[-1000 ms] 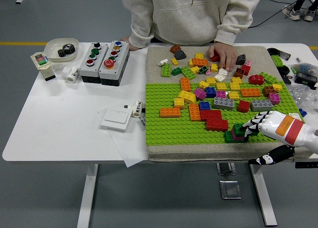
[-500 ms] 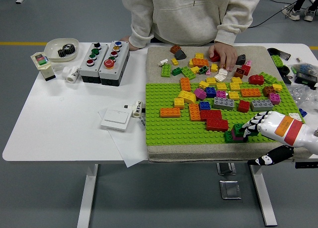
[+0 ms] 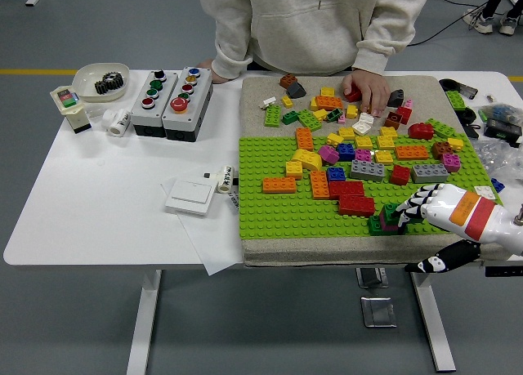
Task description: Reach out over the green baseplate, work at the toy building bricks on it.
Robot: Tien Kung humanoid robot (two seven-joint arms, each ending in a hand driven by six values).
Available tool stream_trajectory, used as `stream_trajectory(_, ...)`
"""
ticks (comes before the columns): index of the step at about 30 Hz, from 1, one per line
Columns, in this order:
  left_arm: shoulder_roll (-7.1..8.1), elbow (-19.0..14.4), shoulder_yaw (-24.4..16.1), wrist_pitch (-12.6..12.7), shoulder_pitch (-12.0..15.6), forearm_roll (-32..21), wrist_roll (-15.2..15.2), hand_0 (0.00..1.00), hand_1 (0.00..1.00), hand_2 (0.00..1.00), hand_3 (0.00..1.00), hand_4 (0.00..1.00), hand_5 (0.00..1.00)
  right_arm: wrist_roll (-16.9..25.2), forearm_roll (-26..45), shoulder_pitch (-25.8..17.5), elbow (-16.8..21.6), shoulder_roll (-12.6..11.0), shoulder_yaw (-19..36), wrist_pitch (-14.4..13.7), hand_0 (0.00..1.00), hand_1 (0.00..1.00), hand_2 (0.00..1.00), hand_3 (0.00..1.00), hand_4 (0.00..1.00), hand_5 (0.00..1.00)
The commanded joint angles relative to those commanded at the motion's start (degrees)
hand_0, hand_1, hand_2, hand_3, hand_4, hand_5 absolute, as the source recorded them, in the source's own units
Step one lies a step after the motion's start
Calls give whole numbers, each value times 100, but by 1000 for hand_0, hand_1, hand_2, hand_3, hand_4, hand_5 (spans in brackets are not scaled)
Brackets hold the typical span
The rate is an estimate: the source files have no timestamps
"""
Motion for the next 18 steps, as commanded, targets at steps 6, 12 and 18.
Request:
stream_trajectory(6,-2,0,22,-4,-8,-37,-11,629,733,715,561,600,611,0,2,30,-56,26,-48,11,668,640,658,538,949,705)
stream_trajectory(12,-2,0,38,-9,-17,-64,-19,628,733,715,561,601,610,0,11,42,-91,28,-87,20,670,640,657,537,951,699)
stream_trajectory(18,-1,-1,55,-12,-24,-88,-31,629,733,714,562,601,610,0,9,50,-121,30,-85,17,670,639,658,536,952,690)
